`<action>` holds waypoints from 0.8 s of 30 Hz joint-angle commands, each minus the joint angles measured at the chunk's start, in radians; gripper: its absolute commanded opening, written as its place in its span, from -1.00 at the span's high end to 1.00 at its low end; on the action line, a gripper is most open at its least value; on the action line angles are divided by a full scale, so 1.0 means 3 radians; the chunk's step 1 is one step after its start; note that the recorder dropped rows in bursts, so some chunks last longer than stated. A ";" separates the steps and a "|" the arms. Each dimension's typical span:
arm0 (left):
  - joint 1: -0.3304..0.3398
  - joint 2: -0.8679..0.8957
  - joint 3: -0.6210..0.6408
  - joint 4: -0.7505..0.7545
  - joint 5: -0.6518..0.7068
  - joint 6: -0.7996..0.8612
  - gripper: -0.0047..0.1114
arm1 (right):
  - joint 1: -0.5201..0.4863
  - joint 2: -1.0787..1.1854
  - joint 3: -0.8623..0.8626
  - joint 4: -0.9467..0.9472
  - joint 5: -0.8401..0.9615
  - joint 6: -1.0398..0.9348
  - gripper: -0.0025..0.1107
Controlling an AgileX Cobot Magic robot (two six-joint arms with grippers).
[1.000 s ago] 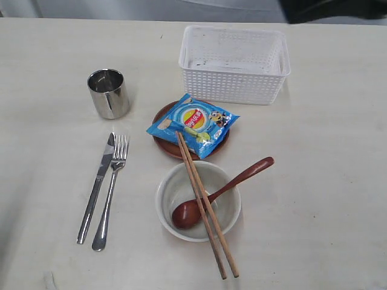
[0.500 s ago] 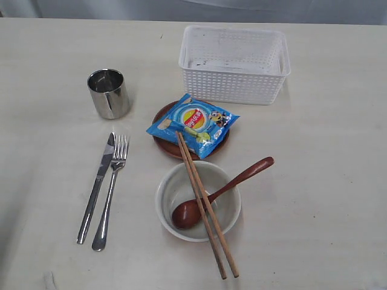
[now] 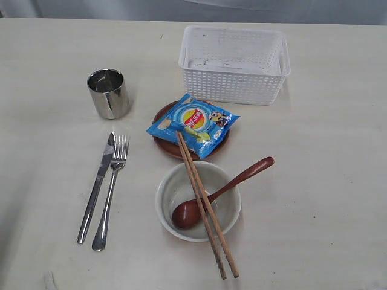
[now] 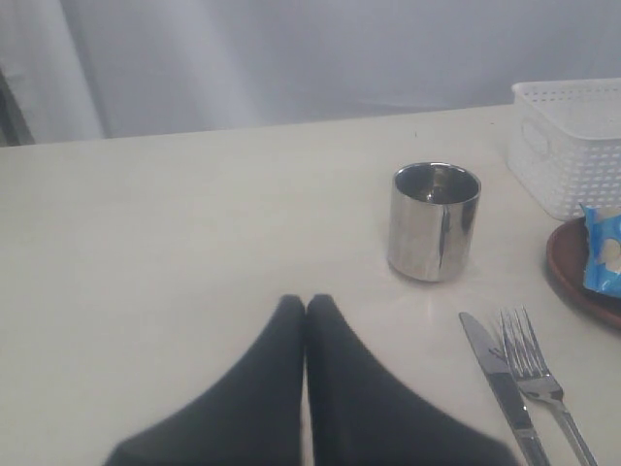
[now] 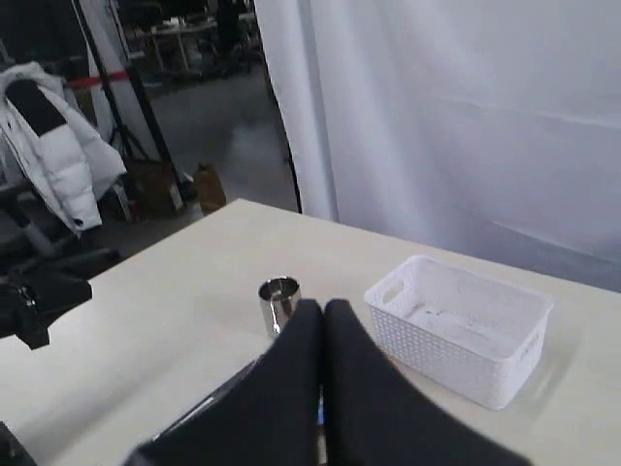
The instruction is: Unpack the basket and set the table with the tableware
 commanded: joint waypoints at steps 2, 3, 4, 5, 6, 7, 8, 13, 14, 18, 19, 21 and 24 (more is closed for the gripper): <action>-0.0019 -0.0008 0.0008 -0.0008 -0.0028 -0.0015 0.92 | -0.0014 -0.0316 0.0009 -0.0040 -0.0012 -0.0024 0.96; -0.0019 -0.0008 0.0008 -0.0008 -0.0028 -0.0015 0.92 | -0.0014 -0.0316 0.0009 -0.0027 -0.0012 -0.0024 0.96; -0.0019 -0.0008 0.0008 -0.0008 -0.0028 -0.0015 0.92 | -0.0014 -0.0316 -0.0022 -0.0020 0.0032 -0.0024 0.96; -0.0019 -0.0008 0.0008 -0.0008 -0.0028 -0.0015 0.92 | -0.0014 -0.0316 -0.0078 -0.0044 0.0147 -0.0024 0.96; -0.0019 -0.0008 0.0008 -0.0008 -0.0028 -0.0015 0.92 | -0.0014 -0.0316 -0.0092 -0.0063 0.0165 -0.0024 0.96; -0.0019 -0.0008 0.0008 -0.0008 -0.0028 -0.0015 0.92 | -0.0014 -0.0316 -0.0102 -0.0063 0.0157 -0.0024 0.96; -0.0019 -0.0008 0.0008 -0.0008 -0.0028 -0.0015 0.92 | -0.0014 -0.0316 -0.0102 -0.0054 0.0133 -0.0024 0.96; -0.0019 -0.0008 0.0008 -0.0008 -0.0028 -0.0015 0.92 | -0.0014 -0.0316 -0.0102 -0.0054 0.0133 -0.0024 0.96; -0.0019 -0.0008 0.0008 -0.0008 -0.0028 -0.0015 0.92 | -0.0014 -0.0316 -0.0094 -0.0047 0.0133 -0.0024 0.96; -0.0019 -0.0008 0.0008 -0.0008 -0.0028 -0.0015 0.92 | -0.0021 -0.0316 0.0013 -0.0047 0.0139 -0.0024 0.96; -0.0019 -0.0008 0.0008 -0.0008 -0.0028 -0.0015 0.92 | -0.0021 -0.0316 0.0057 -0.0065 0.0139 -0.0024 0.96; -0.0019 -0.0008 0.0008 -0.0008 -0.0028 -0.0015 0.92 | -0.0093 -0.0316 0.0166 -0.0094 0.0107 -0.0024 0.96; -0.0019 -0.0008 0.0008 -0.0008 -0.0028 -0.0015 0.92 | -0.0456 -0.0316 0.0449 0.0023 -0.0008 -0.0024 0.96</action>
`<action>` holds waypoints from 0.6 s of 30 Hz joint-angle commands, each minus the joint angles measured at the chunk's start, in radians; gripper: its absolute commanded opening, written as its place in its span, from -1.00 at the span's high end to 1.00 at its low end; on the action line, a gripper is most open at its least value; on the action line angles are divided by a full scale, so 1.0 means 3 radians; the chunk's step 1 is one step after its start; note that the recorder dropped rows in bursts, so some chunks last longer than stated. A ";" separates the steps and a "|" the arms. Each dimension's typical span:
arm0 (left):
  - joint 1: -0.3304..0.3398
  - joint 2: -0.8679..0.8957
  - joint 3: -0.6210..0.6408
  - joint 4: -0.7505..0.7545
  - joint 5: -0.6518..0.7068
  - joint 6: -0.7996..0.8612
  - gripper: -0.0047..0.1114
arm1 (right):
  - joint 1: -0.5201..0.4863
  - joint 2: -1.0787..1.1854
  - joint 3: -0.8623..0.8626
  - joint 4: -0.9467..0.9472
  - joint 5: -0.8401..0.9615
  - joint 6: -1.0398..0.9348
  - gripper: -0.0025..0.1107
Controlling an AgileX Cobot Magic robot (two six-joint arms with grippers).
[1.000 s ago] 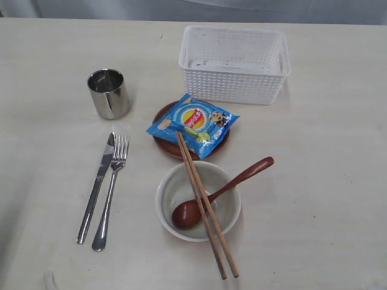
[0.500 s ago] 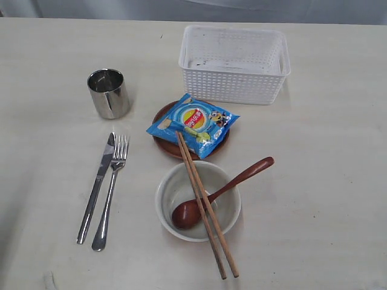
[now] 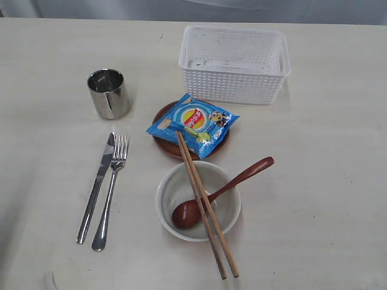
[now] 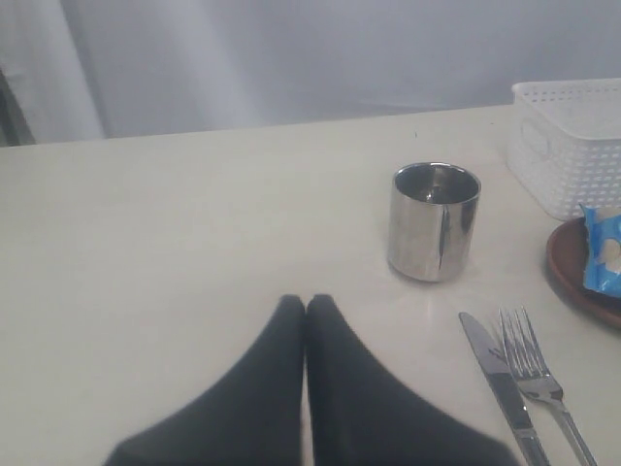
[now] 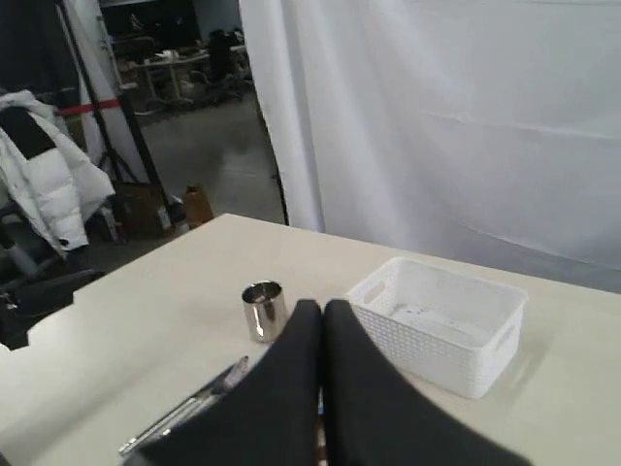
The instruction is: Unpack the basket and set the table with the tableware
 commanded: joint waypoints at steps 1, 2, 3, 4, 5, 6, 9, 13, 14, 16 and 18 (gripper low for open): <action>-0.0019 -0.0008 0.0008 -0.0008 -0.0028 -0.0015 0.92 | -0.0463 0.0000 0.0345 0.0156 -0.0179 0.0000 0.96; -0.0019 -0.0008 0.0008 -0.0008 -0.0028 -0.0015 0.92 | -0.0654 0.0000 0.0440 0.0319 -0.0381 0.0005 0.96; -0.0019 -0.0008 0.0008 -0.0008 -0.0028 -0.0015 0.92 | -0.0763 0.0000 0.0484 0.0397 -0.0524 0.0005 0.96; -0.0019 -0.0008 0.0008 -0.0008 -0.0028 -0.0015 0.92 | -0.0966 0.0000 0.0535 0.0514 -0.0791 0.0005 0.96; -0.0019 -0.0008 0.0008 -0.0008 -0.0028 -0.0015 0.92 | -0.1072 0.0000 0.0549 0.0570 -0.0933 0.0005 0.96; -0.0019 -0.0008 0.0008 -0.0008 -0.0028 -0.0015 0.92 | -0.1253 0.0000 0.0549 0.0662 -0.1144 0.0005 0.96; -0.0019 -0.0008 0.0008 -0.0008 -0.0028 -0.0015 0.92 | -0.1563 0.0000 0.0543 0.1014 -0.1656 0.0005 0.96; -0.0019 -0.0008 0.0008 -0.0008 -0.0028 -0.0015 0.92 | -0.1816 0.0000 0.0543 0.0884 -0.2444 0.0005 0.96; -0.0019 -0.0008 0.0008 -0.0008 -0.0028 -0.0015 0.92 | -0.1882 0.0000 0.0543 0.0725 -0.2599 0.0005 0.96; -0.0019 -0.0008 0.0008 -0.0008 -0.0028 -0.0015 0.92 | -0.1982 0.0000 0.0607 0.0578 -0.2876 0.0005 0.96; -0.0019 -0.0008 0.0008 -0.0008 -0.0028 -0.0015 0.92 | -0.2035 0.0000 0.0726 0.0595 -0.3076 0.0005 0.96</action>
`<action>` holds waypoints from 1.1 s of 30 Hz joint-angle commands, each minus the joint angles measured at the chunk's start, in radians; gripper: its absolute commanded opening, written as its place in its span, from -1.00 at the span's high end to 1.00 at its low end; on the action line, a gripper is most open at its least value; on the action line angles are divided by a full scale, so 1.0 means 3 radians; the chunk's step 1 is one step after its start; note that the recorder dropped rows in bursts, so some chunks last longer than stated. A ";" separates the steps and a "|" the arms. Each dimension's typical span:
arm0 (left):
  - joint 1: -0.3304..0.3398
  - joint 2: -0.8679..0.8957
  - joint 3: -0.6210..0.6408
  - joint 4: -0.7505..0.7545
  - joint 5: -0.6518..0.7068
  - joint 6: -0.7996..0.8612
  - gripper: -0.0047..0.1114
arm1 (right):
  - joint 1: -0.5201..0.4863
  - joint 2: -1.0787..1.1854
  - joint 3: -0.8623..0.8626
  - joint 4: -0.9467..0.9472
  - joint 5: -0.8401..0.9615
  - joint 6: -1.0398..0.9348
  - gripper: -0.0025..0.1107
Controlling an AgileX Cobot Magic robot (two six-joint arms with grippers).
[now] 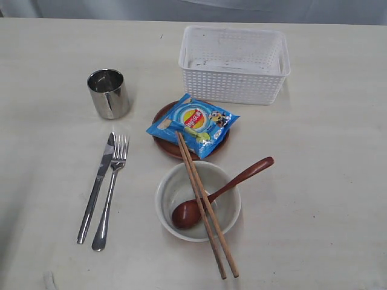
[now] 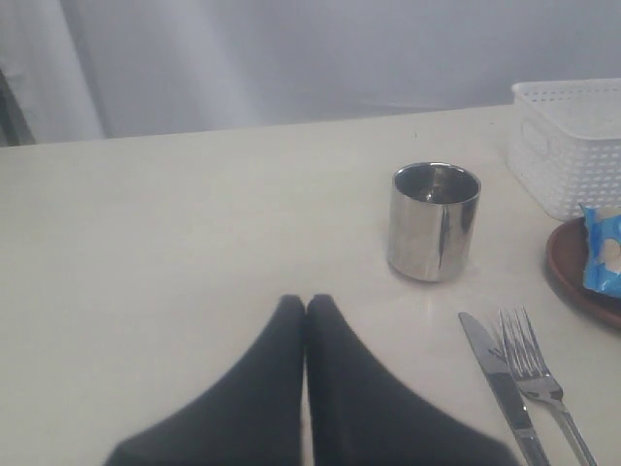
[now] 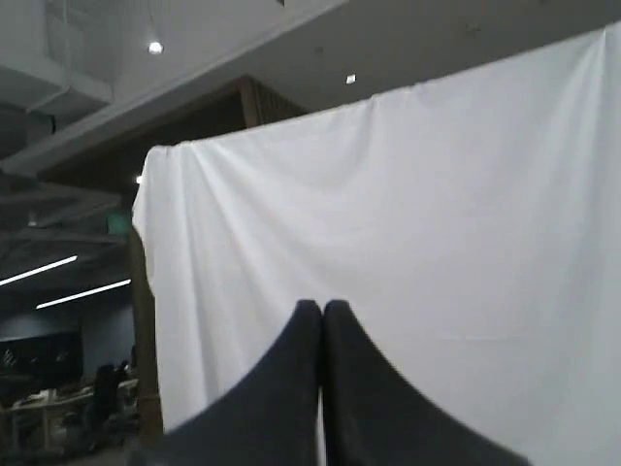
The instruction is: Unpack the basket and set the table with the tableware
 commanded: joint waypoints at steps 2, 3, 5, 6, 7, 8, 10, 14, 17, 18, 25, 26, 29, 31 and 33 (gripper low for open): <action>-0.0019 -0.0008 0.0008 -0.0008 -0.0028 -0.0015 0.92 | -0.0170 0.0000 0.0295 -0.0107 -0.0567 -0.0001 0.96; -0.0019 -0.0008 0.0008 -0.0008 -0.0028 -0.0015 0.92 | -0.0193 0.0000 0.0362 -0.0107 -0.0618 -0.0001 0.96; -0.0019 -0.0008 0.0008 -0.0008 -0.0028 -0.0015 0.92 | -0.0233 0.0000 0.0539 -0.0083 -0.0673 -0.0012 0.96; -0.0019 -0.0008 0.0008 -0.0008 -0.0028 -0.0015 0.92 | -0.0244 0.0000 0.0630 -0.0083 -0.0673 -0.0012 0.96; -0.0019 -0.0008 0.0008 -0.0008 -0.0028 -0.0015 0.92 | -0.0252 0.0000 0.0712 -0.0083 -0.0673 -0.0012 0.96; -0.0019 -0.0008 0.0008 -0.0008 -0.0028 -0.0015 0.92 | -0.0252 0.0000 0.0840 -0.0083 -0.0673 -0.0012 0.96; -0.0019 -0.0008 0.0008 -0.0008 -0.0028 -0.0015 0.92 | -0.0252 0.0000 0.1018 -0.0083 -0.0673 -0.0012 0.96; -0.0019 -0.0008 0.0008 -0.0008 -0.0028 -0.0015 0.92 | -0.0252 0.0000 0.1461 -0.0083 -0.0673 -0.0012 0.96; -0.0019 -0.0008 0.0008 -0.0008 -0.0028 -0.0015 0.92 | -0.0252 0.0000 0.1772 -0.0083 -0.0673 -0.0012 0.96; -0.0019 -0.0008 0.0008 -0.0008 -0.0028 -0.0015 0.92 | -0.0252 0.0000 0.1853 -0.0083 -0.0673 -0.0012 0.96; -0.0019 -0.0008 0.0008 -0.0008 -0.0028 -0.0015 0.92 | -0.0252 0.0000 0.2438 -0.0083 -0.0673 -0.0012 0.96; -0.0019 -0.0008 0.0008 -0.0008 -0.0028 -0.0015 0.92 | -0.0252 0.0000 0.2503 -0.0083 -0.0673 -0.0012 0.96; -0.0019 -0.0008 0.0008 -0.0008 -0.0028 -0.0015 0.92 | -0.0252 0.0000 0.2666 -0.0083 -0.0673 -0.0012 0.96; -0.0019 -0.0008 0.0008 -0.0008 -0.0028 -0.0015 0.92 | -0.0252 0.0000 0.2758 -0.0083 -0.0673 -0.0012 0.96; -0.0019 -0.0008 0.0008 -0.0008 -0.0028 -0.0015 0.92 | -0.0252 0.0000 0.2833 -0.0083 -0.0673 0.0008 0.96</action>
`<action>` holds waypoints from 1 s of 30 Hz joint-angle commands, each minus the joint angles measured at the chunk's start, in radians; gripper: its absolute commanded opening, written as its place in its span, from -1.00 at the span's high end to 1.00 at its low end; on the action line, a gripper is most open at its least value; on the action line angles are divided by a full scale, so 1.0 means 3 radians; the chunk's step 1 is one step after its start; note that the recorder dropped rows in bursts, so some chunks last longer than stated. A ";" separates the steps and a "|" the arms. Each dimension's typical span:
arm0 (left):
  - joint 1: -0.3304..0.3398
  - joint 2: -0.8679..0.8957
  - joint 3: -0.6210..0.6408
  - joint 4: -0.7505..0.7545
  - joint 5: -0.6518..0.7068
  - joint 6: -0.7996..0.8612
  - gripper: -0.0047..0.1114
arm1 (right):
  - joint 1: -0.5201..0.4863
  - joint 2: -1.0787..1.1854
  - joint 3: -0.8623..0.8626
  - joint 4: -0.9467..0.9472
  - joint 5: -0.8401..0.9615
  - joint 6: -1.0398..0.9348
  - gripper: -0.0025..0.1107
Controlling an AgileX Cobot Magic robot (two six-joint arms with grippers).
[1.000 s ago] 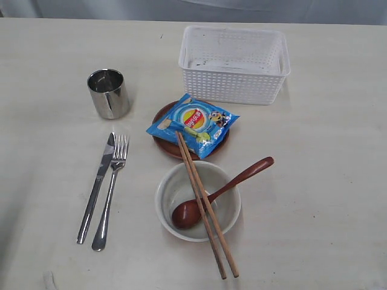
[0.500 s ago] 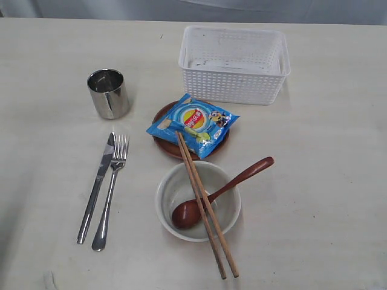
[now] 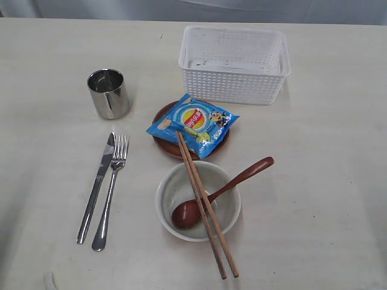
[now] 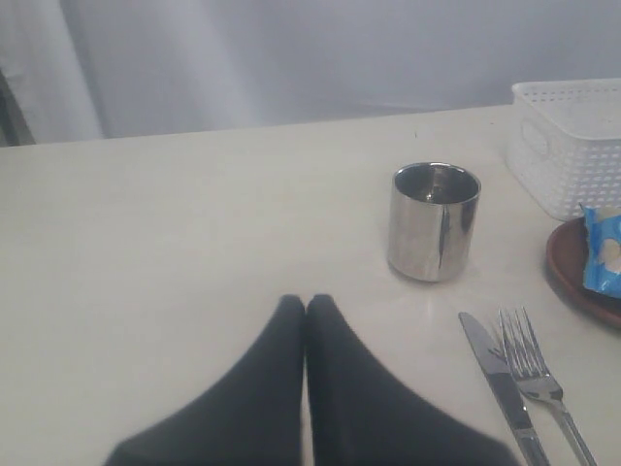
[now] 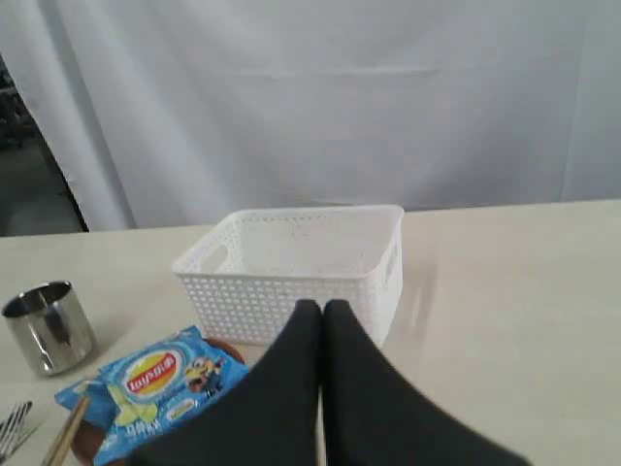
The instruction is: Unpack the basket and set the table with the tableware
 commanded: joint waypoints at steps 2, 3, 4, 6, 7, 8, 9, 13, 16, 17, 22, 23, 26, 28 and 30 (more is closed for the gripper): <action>-0.0019 -0.0008 0.0008 -0.0008 -0.0028 -0.0015 0.92 | -0.0025 -0.0018 0.0132 -0.0025 0.0042 0.0008 0.96; -0.0019 -0.0008 0.0008 -0.0008 -0.0028 -0.0015 0.92 | -0.0017 -0.0018 0.0132 -0.0025 0.0175 0.0008 0.96; -0.0019 -0.0008 0.0008 -0.0008 -0.0028 -0.0015 0.92 | -0.0017 -0.0018 0.0132 -0.0025 0.0183 0.0008 0.96; -0.0019 -0.0008 0.0008 -0.0008 -0.0028 -0.0015 0.92 | -0.0017 -0.0018 0.0132 -0.0025 0.0162 0.0008 0.96; -0.0019 -0.0008 0.0008 -0.0008 -0.0028 -0.0015 0.92 | -0.0017 -0.0018 0.0132 -0.0025 0.0142 0.0008 0.96; -0.0019 -0.0008 0.0008 -0.0008 -0.0028 -0.0015 0.92 | -0.0017 -0.0018 0.0132 -0.0025 0.0126 0.0008 0.96; -0.0019 -0.0008 0.0008 -0.0008 -0.0028 -0.0015 0.92 | -0.0017 -0.0018 0.0132 -0.0025 0.0118 0.0008 0.96; -0.0019 -0.0008 0.0008 -0.0008 -0.0028 -0.0015 0.92 | -0.0017 -0.0018 0.0132 -0.0025 0.0118 0.0008 0.96; -0.0019 -0.0008 0.0008 -0.0008 -0.0028 -0.0015 0.92 | -0.0017 -0.0018 0.0132 0.0027 0.0120 0.0002 0.96; -0.0019 -0.0008 0.0008 -0.0008 -0.0028 -0.0015 0.92 | -0.0017 -0.0018 0.0132 0.0100 0.0120 0.0002 0.96; -0.0019 -0.0008 0.0008 -0.0008 -0.0028 -0.0015 0.92 | -0.0017 -0.0018 0.0132 0.0306 0.0139 -0.0399 0.96; -0.0019 -0.0008 0.0008 -0.0008 -0.0028 -0.0015 0.92 | -0.0017 -0.0018 0.0132 0.0306 0.0139 -0.0518 0.96; -0.0019 -0.0008 0.0008 -0.0008 -0.0028 -0.0015 0.92 | -0.0017 -0.0018 0.0132 0.0306 0.0139 -0.0906 0.96; -0.0019 -0.0008 0.0008 -0.0008 -0.0028 -0.0015 0.92 | -0.0017 -0.0018 0.0132 0.0306 0.0139 -0.1207 0.96; -0.0019 -0.0008 0.0008 -0.0008 -0.0028 -0.0015 0.92 | -0.0017 -0.0018 0.0132 0.0306 0.0154 -0.1460 0.96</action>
